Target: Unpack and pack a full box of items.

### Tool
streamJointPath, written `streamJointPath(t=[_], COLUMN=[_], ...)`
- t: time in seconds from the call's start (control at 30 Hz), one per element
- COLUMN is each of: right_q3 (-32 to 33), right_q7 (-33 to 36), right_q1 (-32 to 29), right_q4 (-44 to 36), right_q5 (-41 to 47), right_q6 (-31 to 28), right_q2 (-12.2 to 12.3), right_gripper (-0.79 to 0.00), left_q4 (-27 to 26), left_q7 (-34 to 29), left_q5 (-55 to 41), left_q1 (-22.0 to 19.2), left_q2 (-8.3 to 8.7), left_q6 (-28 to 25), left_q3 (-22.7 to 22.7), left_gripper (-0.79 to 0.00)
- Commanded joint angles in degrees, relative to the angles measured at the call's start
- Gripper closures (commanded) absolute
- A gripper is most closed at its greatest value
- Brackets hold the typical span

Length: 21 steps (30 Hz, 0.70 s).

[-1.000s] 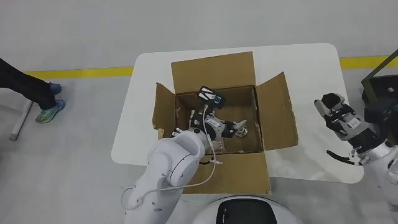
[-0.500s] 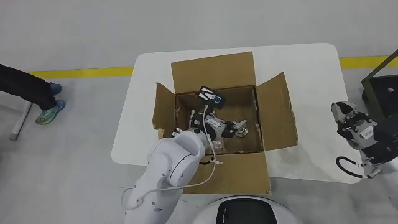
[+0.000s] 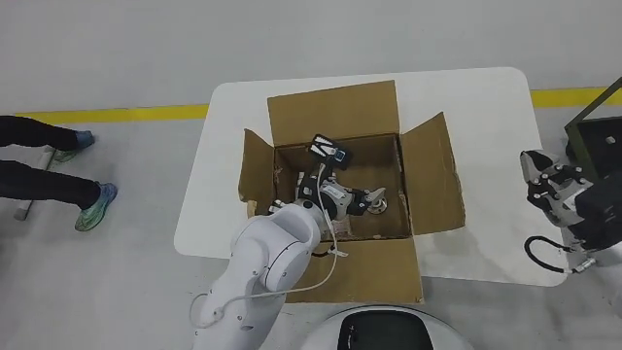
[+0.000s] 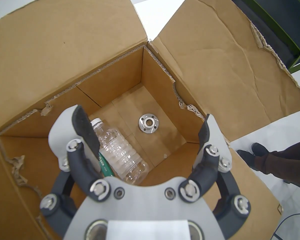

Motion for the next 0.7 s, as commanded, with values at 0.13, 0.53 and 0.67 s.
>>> streamJointPath(t=[0.13,0.53,0.67], right_q3=[-0.4,-0.6,-0.5], right_q7=[2.0,6.8,6.6], right_q1=[1.2,5.1,5.0], right_q4=[-1.1,-1.4,-1.1], right_q5=[-0.3,0.4,0.3], right_q6=[4.3,14.4,14.1], right_q2=[-0.3,-1.0,-1.1], right_gripper=[0.0,0.0,0.0], left_q4=[0.0,0.0,0.0], left_q7=[0.0,0.0,0.0], left_q5=[0.0,0.0,0.0], left_q1=[0.0,0.0,0.0], left_q2=[0.0,0.0,0.0], left_q6=[0.0,0.0,0.0], left_q3=[0.0,0.0,0.0], left_gripper=[-0.785,-0.785,-0.785])
